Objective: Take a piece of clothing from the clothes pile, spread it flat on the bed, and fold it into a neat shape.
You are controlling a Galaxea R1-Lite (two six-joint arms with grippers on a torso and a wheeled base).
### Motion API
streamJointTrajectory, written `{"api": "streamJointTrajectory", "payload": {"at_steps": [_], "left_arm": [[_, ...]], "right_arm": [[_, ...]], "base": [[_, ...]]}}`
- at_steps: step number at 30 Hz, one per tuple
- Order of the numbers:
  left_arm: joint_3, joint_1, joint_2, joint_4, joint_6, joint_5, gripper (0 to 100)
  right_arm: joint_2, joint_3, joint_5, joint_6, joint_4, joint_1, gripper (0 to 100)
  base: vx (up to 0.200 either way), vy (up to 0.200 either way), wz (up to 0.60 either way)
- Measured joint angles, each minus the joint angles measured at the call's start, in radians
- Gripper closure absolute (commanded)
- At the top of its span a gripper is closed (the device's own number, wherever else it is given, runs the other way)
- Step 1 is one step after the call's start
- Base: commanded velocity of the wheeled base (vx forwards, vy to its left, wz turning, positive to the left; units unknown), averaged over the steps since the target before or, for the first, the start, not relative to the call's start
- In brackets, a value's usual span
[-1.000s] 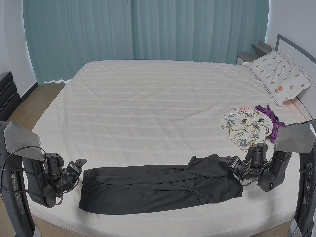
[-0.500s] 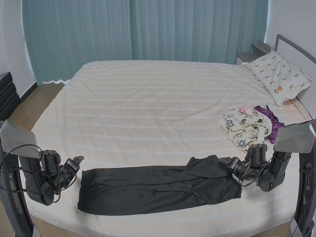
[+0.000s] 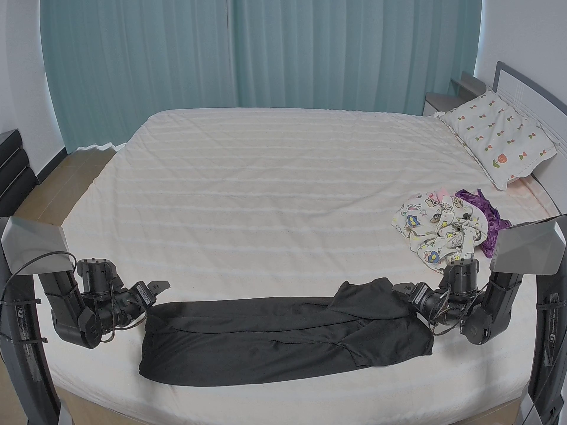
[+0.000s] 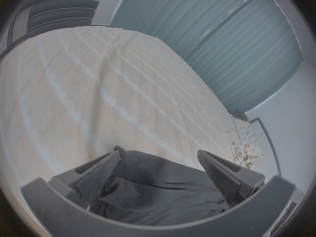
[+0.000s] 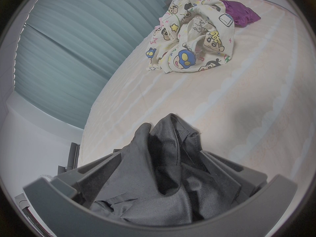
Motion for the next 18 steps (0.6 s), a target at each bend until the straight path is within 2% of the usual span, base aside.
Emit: {"api": "streamJointTrajectory", "payload": {"at_steps": [6,18], "left_arm": [[-0.039,0.006,0.06,0.011,0.141,-0.009,0],[-0.059,0.019,0.12,0.014,0.187,-0.005,0]], "right_arm": [[0.006,0.0,0.0,0.0,0.0,0.001,0],[0.014,0.0,0.0,0.0,0.0,0.002,0]], "base": [[0.0,0.0,0.0],[0.0,0.0,0.0]]}}
